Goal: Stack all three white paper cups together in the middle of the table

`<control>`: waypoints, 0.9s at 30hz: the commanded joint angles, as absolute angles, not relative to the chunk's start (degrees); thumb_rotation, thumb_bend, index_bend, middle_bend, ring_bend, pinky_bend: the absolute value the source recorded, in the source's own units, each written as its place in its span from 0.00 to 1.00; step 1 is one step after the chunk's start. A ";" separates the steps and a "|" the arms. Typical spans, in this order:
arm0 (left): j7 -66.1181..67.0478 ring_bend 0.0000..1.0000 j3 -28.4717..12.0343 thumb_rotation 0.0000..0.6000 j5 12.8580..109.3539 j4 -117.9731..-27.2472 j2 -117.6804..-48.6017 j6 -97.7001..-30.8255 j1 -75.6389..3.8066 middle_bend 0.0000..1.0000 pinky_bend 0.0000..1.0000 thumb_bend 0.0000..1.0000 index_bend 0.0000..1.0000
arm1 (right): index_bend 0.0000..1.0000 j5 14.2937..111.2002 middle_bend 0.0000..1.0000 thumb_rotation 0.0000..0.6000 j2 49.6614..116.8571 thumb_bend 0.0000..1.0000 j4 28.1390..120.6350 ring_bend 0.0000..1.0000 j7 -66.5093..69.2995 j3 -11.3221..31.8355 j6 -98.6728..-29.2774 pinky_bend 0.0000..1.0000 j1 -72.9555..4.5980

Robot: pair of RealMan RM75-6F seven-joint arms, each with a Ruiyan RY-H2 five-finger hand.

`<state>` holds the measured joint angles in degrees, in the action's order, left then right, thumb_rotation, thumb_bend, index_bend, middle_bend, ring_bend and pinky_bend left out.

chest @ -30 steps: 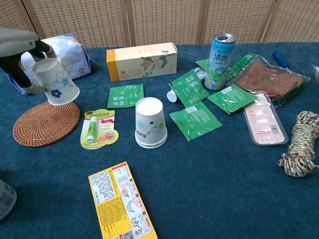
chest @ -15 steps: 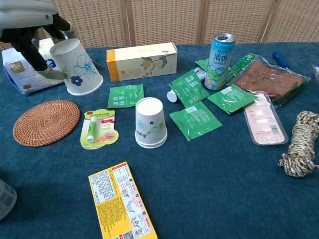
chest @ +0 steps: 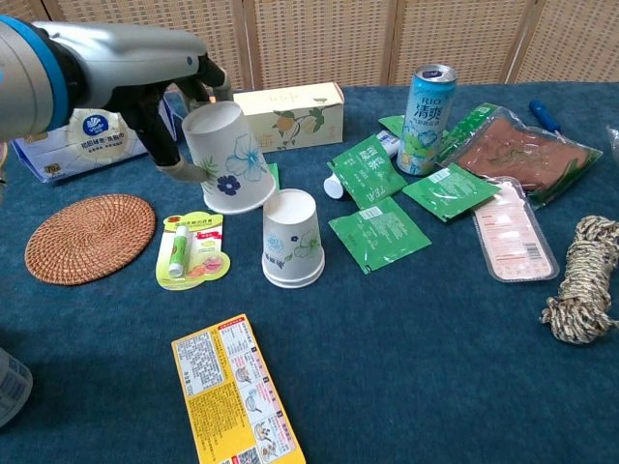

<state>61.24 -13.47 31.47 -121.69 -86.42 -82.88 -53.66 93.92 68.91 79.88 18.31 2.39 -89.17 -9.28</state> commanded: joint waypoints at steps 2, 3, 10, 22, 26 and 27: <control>62.33 0.29 -14.32 1.00 30.41 -119.64 -89.43 -83.55 -55.71 0.52 0.51 0.29 0.35 | 0.03 93.76 0.00 1.00 68.87 0.32 79.88 0.00 18.55 2.56 -89.28 0.19 -9.26; 62.56 0.29 -14.42 1.00 30.18 -119.33 -89.95 -83.68 -56.04 0.52 0.51 0.29 0.35 | 0.03 93.72 0.00 1.00 68.82 0.33 79.89 0.00 18.65 2.62 -89.34 0.19 -9.25; 62.65 0.29 -14.86 1.00 29.68 -118.11 -93.07 -84.02 -57.71 0.52 0.51 0.29 0.35 | 0.03 93.50 0.00 1.00 68.79 0.32 79.65 0.00 19.17 2.79 -89.39 0.19 -9.22; 63.98 0.29 -13.74 1.00 29.77 -116.40 -95.46 -85.42 -58.84 0.52 0.51 0.28 0.35 | 0.03 93.71 0.00 1.00 68.50 0.32 79.98 0.00 19.28 2.79 -89.60 0.19 -9.14; 64.16 0.23 -13.34 1.00 30.00 -115.88 -95.67 -85.47 -58.92 0.45 0.47 0.28 0.33 | 0.03 93.69 0.00 1.00 68.48 0.33 79.99 0.00 19.20 2.75 -89.48 0.19 -9.14; 64.19 0.21 -13.10 1.00 30.18 -115.68 -95.68 -85.45 -58.90 0.42 0.45 0.28 0.33 | 0.03 93.70 0.00 1.00 68.49 0.33 79.98 0.00 19.17 2.74 -89.45 0.19 -9.15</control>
